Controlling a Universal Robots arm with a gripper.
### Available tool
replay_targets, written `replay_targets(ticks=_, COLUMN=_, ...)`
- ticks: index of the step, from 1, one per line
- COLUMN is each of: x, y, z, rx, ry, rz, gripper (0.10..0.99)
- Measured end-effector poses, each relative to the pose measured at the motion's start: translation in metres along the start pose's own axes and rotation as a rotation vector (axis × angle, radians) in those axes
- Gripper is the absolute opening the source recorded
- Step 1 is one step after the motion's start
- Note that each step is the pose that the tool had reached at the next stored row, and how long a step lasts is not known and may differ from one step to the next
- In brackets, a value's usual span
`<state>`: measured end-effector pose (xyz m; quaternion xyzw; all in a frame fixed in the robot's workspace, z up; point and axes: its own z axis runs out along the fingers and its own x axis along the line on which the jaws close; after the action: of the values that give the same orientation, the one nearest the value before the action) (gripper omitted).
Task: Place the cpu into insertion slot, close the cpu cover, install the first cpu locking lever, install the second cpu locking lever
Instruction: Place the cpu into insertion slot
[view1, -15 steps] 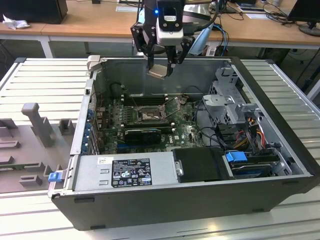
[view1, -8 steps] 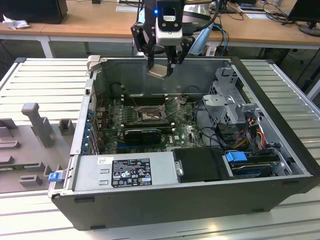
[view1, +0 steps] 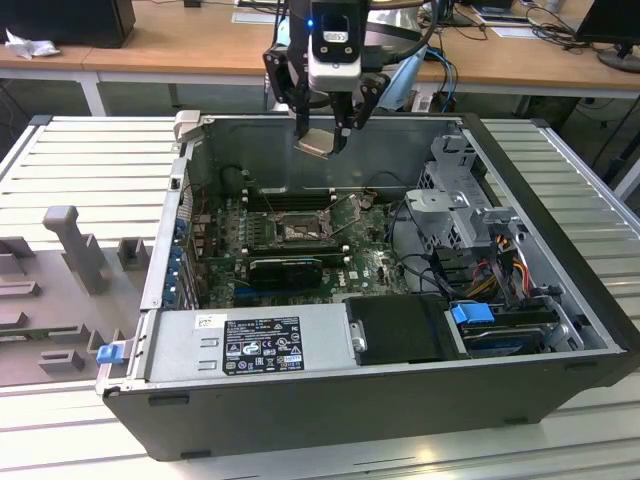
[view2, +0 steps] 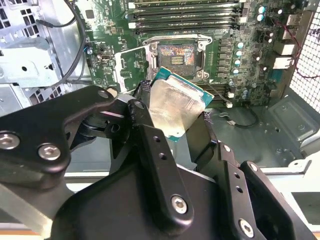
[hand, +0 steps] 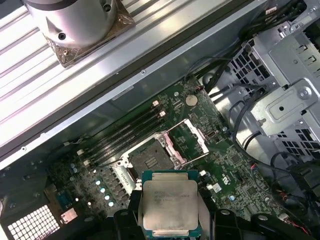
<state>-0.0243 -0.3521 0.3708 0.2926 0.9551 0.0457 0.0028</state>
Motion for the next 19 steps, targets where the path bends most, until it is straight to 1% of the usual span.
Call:
replay_targets(ticks=6, x=0.0000, y=0.0000, z=0.0002, rx=-0.001, ry=-0.0052, rz=0.058, gripper=0.533)
replay_targets(ticks=9, x=0.0000, y=-0.0001, z=0.0020, rx=-0.001, ry=-0.0072, rz=0.080, gripper=0.533)
replay_targets(ticks=13, x=-0.0002, y=-0.0005, z=0.0056, rx=-0.001, ry=-0.0076, rz=0.081, gripper=0.533)
replay_targets(ticks=19, x=-0.0002, y=-0.0006, z=0.0073, rx=-0.001, ry=-0.0083, rz=0.089, gripper=0.533)
